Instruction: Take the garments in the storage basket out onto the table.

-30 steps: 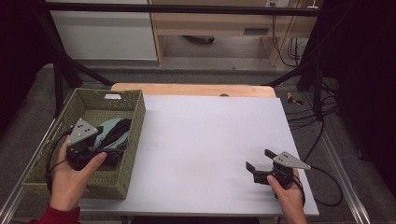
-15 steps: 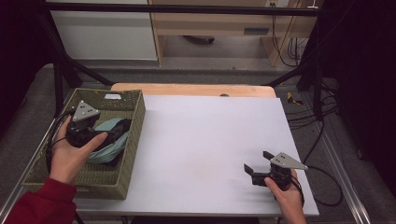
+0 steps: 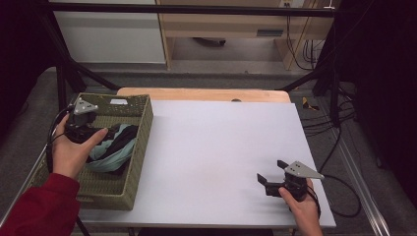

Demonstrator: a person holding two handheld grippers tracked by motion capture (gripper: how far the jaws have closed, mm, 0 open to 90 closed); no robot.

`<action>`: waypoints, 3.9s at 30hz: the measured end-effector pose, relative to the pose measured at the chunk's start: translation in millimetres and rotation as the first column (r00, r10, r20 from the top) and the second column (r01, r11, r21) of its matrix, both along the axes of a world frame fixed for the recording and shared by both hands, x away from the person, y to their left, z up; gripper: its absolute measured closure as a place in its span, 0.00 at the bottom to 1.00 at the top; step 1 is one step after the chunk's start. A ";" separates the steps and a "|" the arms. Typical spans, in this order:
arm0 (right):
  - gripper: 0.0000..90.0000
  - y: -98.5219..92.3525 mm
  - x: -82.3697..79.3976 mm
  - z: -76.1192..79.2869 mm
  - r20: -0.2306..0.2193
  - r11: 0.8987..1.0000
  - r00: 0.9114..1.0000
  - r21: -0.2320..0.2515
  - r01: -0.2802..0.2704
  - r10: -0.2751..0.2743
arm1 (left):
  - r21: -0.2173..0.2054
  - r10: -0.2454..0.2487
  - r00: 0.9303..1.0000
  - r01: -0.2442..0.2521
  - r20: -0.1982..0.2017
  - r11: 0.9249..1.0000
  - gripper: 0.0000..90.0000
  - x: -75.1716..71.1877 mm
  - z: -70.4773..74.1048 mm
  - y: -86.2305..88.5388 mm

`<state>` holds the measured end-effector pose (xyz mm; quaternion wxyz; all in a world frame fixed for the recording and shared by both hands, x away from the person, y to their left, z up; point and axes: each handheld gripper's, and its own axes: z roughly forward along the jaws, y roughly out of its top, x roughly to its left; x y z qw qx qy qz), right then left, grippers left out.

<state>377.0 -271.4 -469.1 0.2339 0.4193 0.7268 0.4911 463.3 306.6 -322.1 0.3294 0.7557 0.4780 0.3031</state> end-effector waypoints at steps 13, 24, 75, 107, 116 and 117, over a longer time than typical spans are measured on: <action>0.07 1.0 0.5 1.8 -0.003 1.000 1.000 0.000 0.004 -0.004 | 0.003 0.038 0.998 -0.038 -0.048 0.999 0.13 16.1 -16.7 22.4; 0.07 -0.4 0.3 1.2 -0.009 1.000 1.000 0.002 0.004 -0.004 | 0.014 0.067 0.992 -0.066 -0.108 0.998 0.12 16.9 -33.3 40.2; 0.06 2.3 0.5 0.8 -0.016 1.000 1.000 -0.019 -0.009 0.008 | 0.083 -0.050 0.977 0.069 -0.205 0.994 0.83 4.1 -73.3 11.7; 0.06 2.0 0.9 0.6 -0.022 1.000 1.000 -0.023 -0.006 0.006 | -0.062 0.005 0.996 -0.010 -0.089 0.998 0.89 -1.4 -2.7 49.2; 0.06 2.0 1.3 0.3 -0.022 1.000 1.000 -0.022 -0.009 0.008 | -0.063 0.010 0.998 -0.013 -0.061 0.998 0.89 -0.1 11.0 46.1; 0.06 2.0 1.2 0.3 -0.024 1.000 1.000 -0.020 -0.009 0.008 | -0.064 0.009 0.998 -0.013 -0.059 0.998 0.89 0.2 12.5 45.3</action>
